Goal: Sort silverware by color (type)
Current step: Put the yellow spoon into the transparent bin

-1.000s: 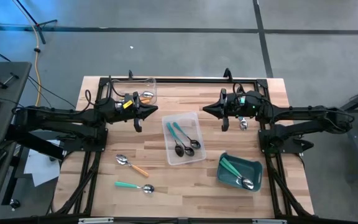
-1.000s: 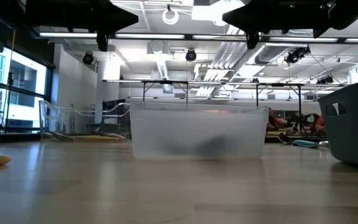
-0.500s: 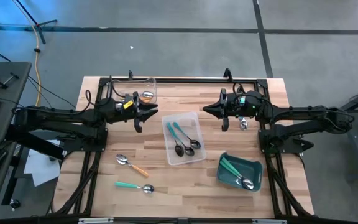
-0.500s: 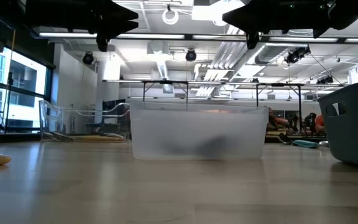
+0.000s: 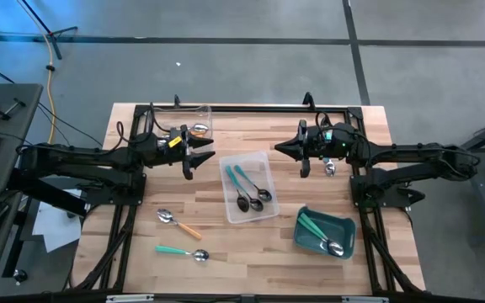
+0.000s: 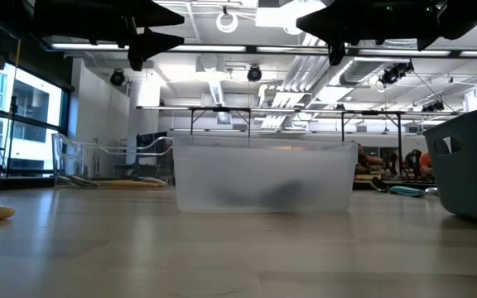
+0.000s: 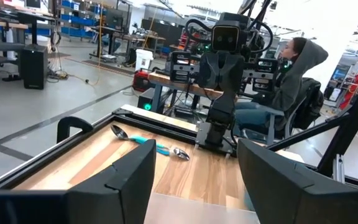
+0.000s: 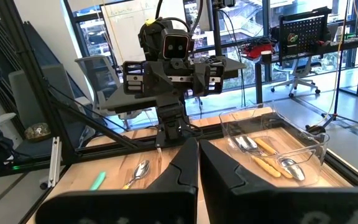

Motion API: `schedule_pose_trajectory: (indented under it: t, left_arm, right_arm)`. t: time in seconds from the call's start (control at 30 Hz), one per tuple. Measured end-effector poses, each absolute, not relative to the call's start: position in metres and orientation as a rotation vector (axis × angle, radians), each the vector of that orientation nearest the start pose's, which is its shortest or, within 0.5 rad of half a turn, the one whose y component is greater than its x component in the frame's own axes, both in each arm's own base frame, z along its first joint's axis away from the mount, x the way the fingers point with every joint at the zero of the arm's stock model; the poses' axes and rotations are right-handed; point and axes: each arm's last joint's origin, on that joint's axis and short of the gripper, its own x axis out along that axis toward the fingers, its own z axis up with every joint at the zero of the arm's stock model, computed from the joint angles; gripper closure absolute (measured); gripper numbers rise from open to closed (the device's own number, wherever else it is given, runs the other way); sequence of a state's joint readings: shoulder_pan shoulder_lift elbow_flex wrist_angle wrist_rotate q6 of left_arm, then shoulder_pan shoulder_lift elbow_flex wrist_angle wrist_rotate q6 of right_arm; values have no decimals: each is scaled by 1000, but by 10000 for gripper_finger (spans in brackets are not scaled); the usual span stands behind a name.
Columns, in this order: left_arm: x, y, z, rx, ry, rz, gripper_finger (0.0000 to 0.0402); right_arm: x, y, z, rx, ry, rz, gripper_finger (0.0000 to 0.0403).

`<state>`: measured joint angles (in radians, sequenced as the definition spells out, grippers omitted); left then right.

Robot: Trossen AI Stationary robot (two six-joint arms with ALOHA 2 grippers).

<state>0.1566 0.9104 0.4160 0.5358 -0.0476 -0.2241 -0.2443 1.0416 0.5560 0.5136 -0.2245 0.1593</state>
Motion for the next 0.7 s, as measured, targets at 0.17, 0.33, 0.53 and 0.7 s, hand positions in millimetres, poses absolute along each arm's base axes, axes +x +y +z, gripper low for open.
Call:
schedule_pose_trajectory:
  t: [0.17, 0.33, 0.53, 0.7]
  left_arm:
    - [196, 32, 253, -216, -64, 201, 185]
    - [196, 32, 252, -204, -61, 201, 185]
    - [202, 26, 263, -173, 162, 116, 188]
    - [198, 15, 295, -54, 413, 38, 189]
  right_arm:
    - [222, -49, 273, 153, -29, -18, 403]
    - [222, -49, 273, 153, -29, -21, 403]
    - [222, -49, 273, 176, -29, -20, 403]
    - [222, -49, 273, 172, -29, -20, 403]
